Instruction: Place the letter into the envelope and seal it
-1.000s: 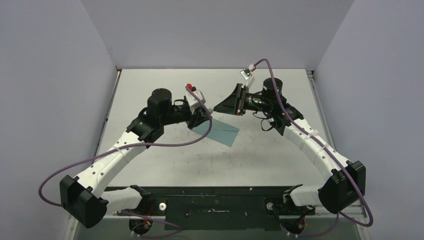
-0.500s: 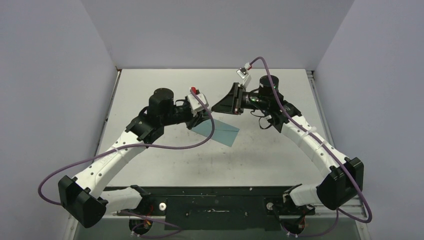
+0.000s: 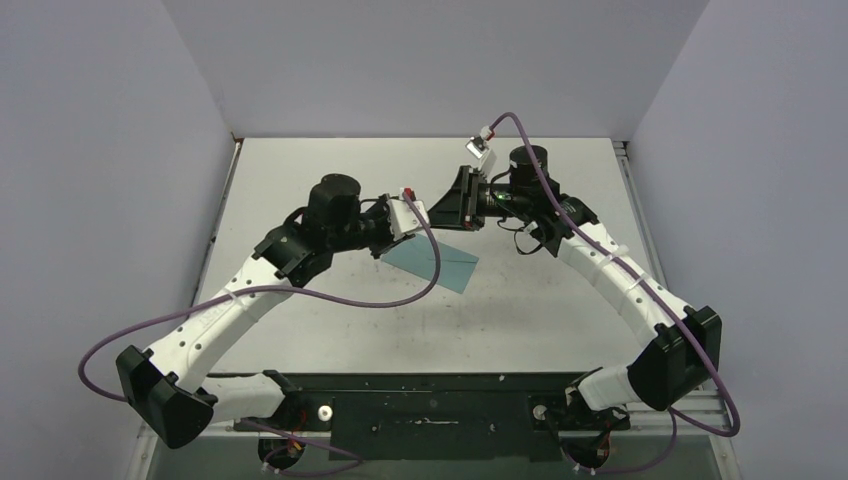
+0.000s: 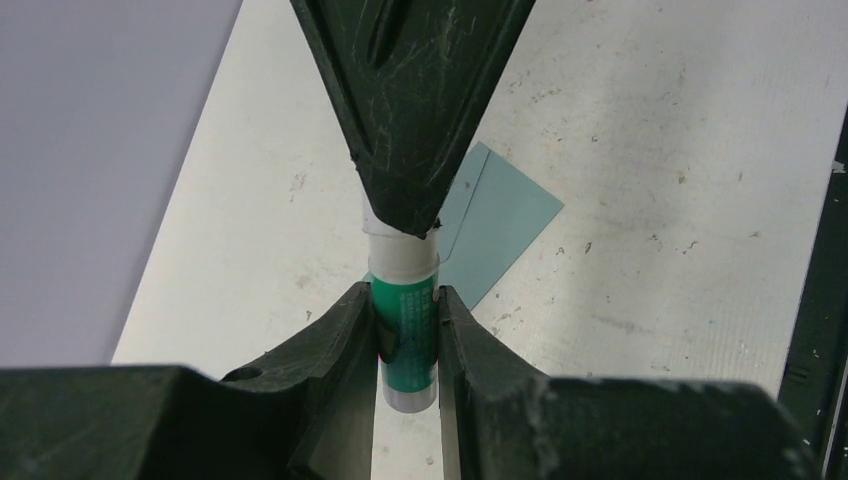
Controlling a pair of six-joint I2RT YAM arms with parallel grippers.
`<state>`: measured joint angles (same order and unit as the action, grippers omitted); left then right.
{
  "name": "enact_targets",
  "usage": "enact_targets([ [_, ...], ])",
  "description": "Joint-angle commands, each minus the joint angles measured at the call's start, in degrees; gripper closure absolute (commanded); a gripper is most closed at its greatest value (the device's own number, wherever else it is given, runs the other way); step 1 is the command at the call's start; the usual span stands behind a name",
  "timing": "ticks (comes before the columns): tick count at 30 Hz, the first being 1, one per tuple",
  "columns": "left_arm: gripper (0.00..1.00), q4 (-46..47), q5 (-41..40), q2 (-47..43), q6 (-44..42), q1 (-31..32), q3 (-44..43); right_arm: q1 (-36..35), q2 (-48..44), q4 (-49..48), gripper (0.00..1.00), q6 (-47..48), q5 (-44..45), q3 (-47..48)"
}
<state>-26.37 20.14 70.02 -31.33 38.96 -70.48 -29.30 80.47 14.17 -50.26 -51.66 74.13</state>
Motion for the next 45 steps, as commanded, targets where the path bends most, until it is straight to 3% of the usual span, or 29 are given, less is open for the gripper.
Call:
enact_targets([
  [1, 1.0, -0.31, 0.39, 0.88, -3.31, 1.46, -3.13, -1.73, -0.45, -3.89, 0.95, -3.01, -2.19, 2.76],
  [9, 1.0, -2.36, -1.33, 1.72, -6.19, 2.53, -4.63, -2.2, -0.23, -3.8, 0.95, -4.08, -2.39, 2.83],
  [22, 1.0, -1.49, -8.19, 1.8, -12.83, 5.03, -4.86, -3.29, 1.67, 4.13, 0.95, -4.38, 1.2, 6.5],
  [45, 1.0, 5.07, -8.8, 1.62, -15.75, 5.46, -4.83, -6.17, 0.31, 5.26, 0.95, -19.67, 15.04, 1.08],
])
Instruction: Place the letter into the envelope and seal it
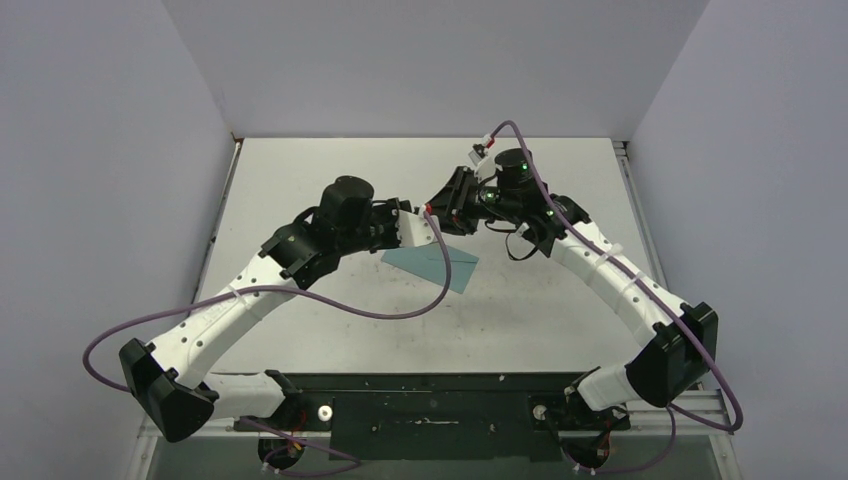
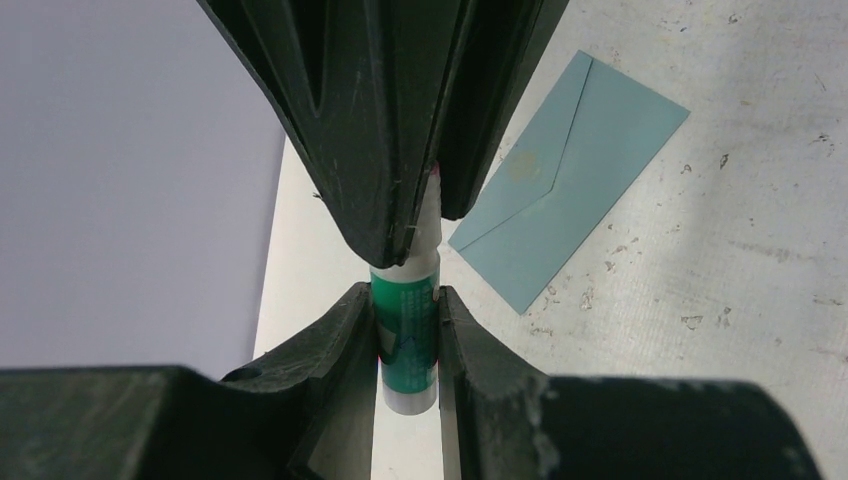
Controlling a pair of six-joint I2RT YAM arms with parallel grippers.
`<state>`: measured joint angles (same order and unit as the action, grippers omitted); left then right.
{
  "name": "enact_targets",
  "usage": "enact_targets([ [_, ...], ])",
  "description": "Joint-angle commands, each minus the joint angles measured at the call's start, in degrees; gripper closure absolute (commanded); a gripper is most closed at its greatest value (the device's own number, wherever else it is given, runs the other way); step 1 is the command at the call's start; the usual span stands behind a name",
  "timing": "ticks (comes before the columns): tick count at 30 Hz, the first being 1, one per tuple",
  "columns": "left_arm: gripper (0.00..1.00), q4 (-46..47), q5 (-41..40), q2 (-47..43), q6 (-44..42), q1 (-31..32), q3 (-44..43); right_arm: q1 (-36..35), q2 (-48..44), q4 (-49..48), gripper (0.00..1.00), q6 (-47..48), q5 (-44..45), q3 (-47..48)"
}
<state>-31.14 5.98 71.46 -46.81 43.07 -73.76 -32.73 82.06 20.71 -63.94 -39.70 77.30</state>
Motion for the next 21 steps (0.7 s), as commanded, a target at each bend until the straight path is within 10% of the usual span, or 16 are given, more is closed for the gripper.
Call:
enact_targets([
  [1, 1.0, 10.15, 5.67, 0.24, 0.04, 1.38, -1.69, -3.05, -1.44, -1.7, 0.95, -7.04, 4.14, -2.86],
  [12, 1.0, 15.22, 9.45, -1.04, 3.91, 1.24, 1.98, -6.34, -1.14, -3.61, 0.94, -11.49, 7.16, -6.69],
  [21, 1.0, 16.0, 12.68, -4.04, 16.51, -1.65, 10.15, -3.63, -5.26, 0.1, 0.43, -6.65, 9.44, -6.87],
])
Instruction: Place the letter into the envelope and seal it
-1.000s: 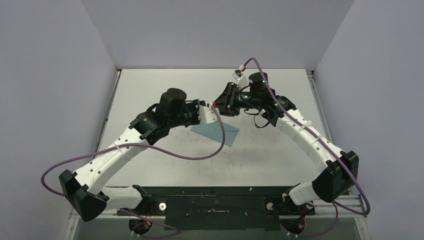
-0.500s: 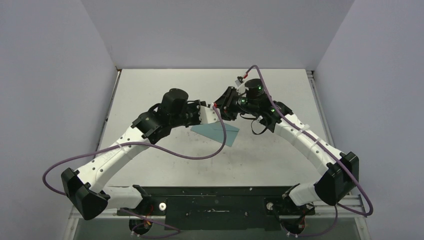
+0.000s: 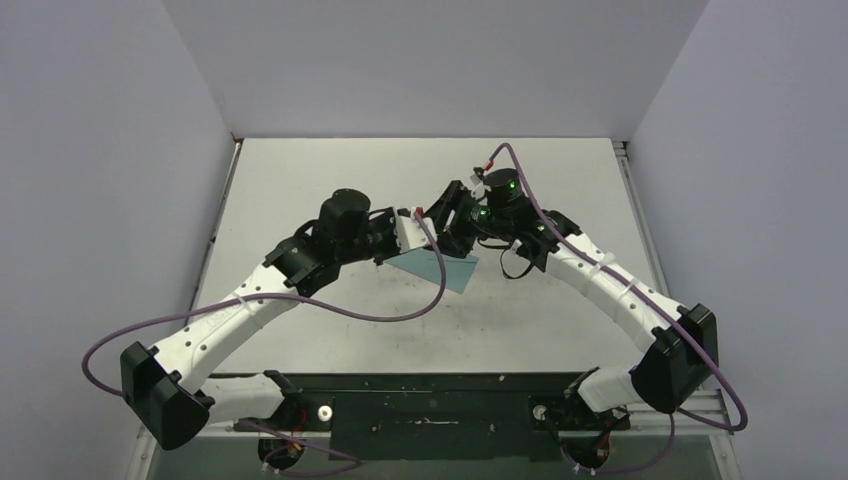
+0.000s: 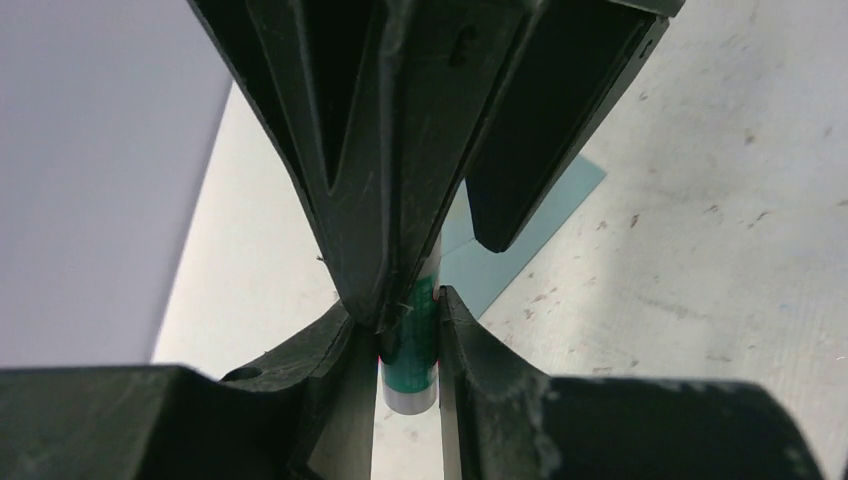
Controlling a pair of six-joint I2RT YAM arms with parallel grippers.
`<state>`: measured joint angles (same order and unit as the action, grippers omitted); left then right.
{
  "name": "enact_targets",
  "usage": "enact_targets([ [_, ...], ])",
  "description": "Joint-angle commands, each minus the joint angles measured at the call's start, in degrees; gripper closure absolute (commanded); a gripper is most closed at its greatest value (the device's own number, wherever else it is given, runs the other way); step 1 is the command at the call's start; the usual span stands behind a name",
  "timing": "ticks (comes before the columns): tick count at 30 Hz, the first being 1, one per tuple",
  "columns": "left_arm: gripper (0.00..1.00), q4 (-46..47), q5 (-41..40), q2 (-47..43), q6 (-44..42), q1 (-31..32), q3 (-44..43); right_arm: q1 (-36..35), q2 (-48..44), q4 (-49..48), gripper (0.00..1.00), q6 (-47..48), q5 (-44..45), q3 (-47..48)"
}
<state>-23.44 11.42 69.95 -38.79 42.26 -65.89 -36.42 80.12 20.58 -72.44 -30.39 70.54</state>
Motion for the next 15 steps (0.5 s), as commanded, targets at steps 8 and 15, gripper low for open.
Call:
enact_targets([
  [8, 1.0, 10.73, 16.73, -4.12, 20.06, -5.15, 8.3, 2.05, -7.16, 5.64, 0.18, 8.07, 3.96, 2.44],
  [15, 1.0, 13.86, 22.9, -5.42, 23.44, -6.75, 10.22, 2.32, -3.08, 11.97, 0.39, 18.35, 1.4, 8.39],
])
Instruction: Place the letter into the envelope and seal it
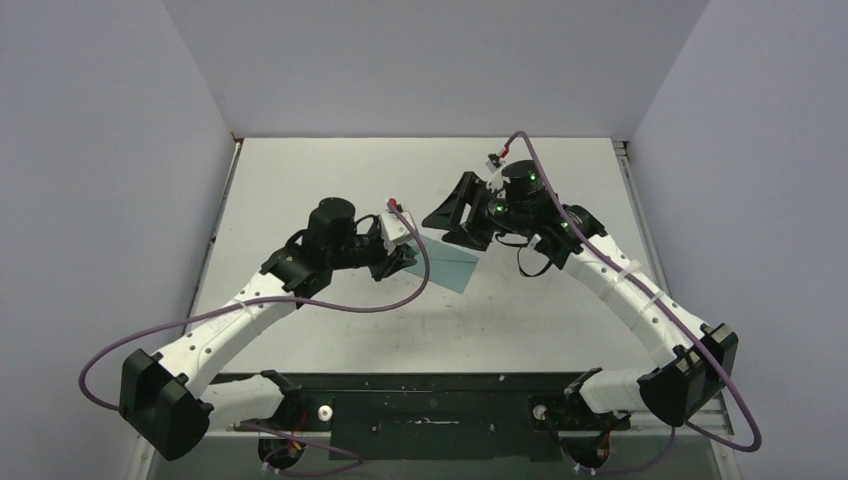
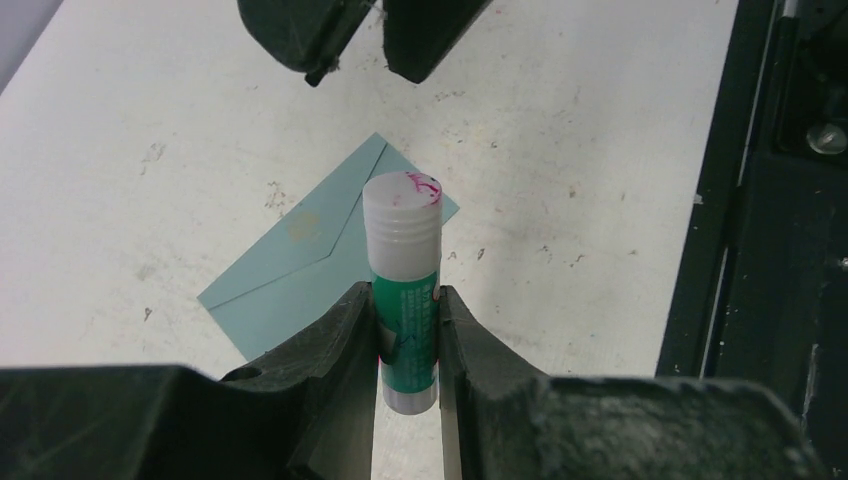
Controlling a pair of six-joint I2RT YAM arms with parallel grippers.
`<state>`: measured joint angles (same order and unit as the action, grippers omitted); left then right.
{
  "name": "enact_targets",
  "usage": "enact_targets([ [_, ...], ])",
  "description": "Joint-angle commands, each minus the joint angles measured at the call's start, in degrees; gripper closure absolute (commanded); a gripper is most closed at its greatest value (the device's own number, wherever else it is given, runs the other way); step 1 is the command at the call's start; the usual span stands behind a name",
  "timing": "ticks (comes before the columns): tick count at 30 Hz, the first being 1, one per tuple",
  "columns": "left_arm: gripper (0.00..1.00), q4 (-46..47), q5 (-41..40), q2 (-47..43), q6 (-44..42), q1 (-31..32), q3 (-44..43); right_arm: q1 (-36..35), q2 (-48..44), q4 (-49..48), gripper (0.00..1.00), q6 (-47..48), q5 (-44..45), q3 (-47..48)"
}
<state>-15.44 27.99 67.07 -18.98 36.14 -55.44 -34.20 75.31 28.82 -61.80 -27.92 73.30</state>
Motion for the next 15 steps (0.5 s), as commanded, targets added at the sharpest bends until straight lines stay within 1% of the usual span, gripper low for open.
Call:
enact_targets([
  [1, 1.0, 5.94, 6.45, -2.53, 3.75, -0.68, -0.2, -0.09, 2.45, 4.51, 0.42, 9.0, -1.27, 6.53],
  [3, 1.0, 5.89, 6.49, -2.47, 3.86, -0.76, -0.31, -0.34, 3.3, 5.52, 0.43, 10.87, -1.24, 7.97],
  [7, 1.0, 5.48, 6.57, -2.21, 3.71, -0.81, -1.0, -0.83, 4.1, 5.67, 0.33, 13.02, -1.2, 8.73],
  [8, 1.0, 5.36, 6.61, -2.05, 3.57, -0.85, -1.21, -0.87, 4.08, 5.5, 0.32, 13.13, -1.28, 8.59],
  [10, 1.0, 5.1, 6.53, -1.82, 3.16, -0.9, -1.69, -1.09, 4.48, 5.44, 0.35, 13.34, -1.74, 8.53],
  [13, 1.0, 4.8, 6.25, -1.42, 2.47, -0.9, -2.47, -1.71, 5.24, 5.39, 0.48, 13.55, -2.78, 8.73],
  [14, 1.0, 4.6, 6.18, -1.18, 2.26, -0.9, -2.86, -1.94, 5.41, 5.5, 0.51, 13.59, -3.02, 8.89],
  [15, 1.0, 4.48, 6.1, -1.07, 2.02, -0.9, -3.07, -2.24, 5.67, 5.62, 0.52, 13.76, -3.22, 9.15],
])
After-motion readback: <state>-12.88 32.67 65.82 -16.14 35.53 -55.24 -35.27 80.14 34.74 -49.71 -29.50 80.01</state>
